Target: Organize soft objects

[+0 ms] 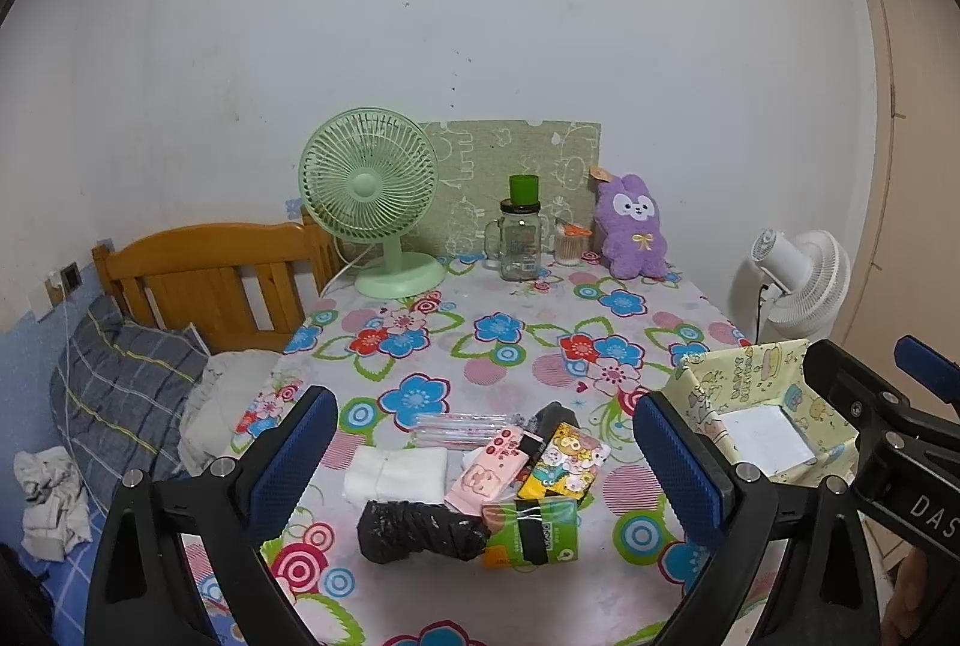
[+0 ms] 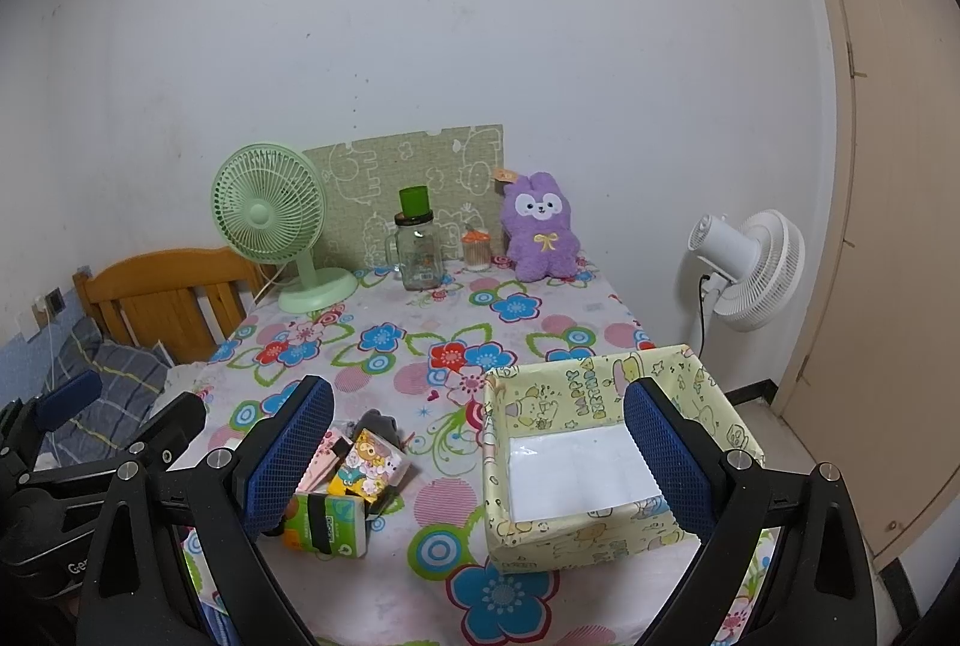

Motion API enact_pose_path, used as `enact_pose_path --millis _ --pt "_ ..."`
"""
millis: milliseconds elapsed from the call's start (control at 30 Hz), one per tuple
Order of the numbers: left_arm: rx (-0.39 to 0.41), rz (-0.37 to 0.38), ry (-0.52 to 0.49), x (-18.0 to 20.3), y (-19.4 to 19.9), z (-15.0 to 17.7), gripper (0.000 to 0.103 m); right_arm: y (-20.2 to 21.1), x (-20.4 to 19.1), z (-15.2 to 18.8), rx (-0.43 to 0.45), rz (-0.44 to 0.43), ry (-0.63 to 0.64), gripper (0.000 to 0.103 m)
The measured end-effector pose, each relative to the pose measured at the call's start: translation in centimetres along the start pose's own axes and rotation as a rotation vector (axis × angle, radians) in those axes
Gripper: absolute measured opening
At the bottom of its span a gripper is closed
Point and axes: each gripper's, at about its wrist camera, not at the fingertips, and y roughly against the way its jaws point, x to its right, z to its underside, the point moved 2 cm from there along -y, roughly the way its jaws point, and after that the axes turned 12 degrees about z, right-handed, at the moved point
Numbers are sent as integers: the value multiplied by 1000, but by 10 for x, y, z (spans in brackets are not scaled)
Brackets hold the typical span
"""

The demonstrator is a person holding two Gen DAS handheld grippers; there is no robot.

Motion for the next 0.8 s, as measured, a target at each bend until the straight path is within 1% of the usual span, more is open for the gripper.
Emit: enact_pose_path --millis 433,600,733,800 --pt "-14 28 25 -4 -3 3 100 1 0 0 -8 -7 -11 99" --pt "-11 26 27 -6 -3 5 100 1 0 1 -7 -7 -11 99" --pt "-15 27 34 -10 -5 7 99 -1 -3 3 -15 -11 -7 98" --pt "-23 30 36 -12 -7 8 97 -3 -6 5 -22 -12 -3 98"
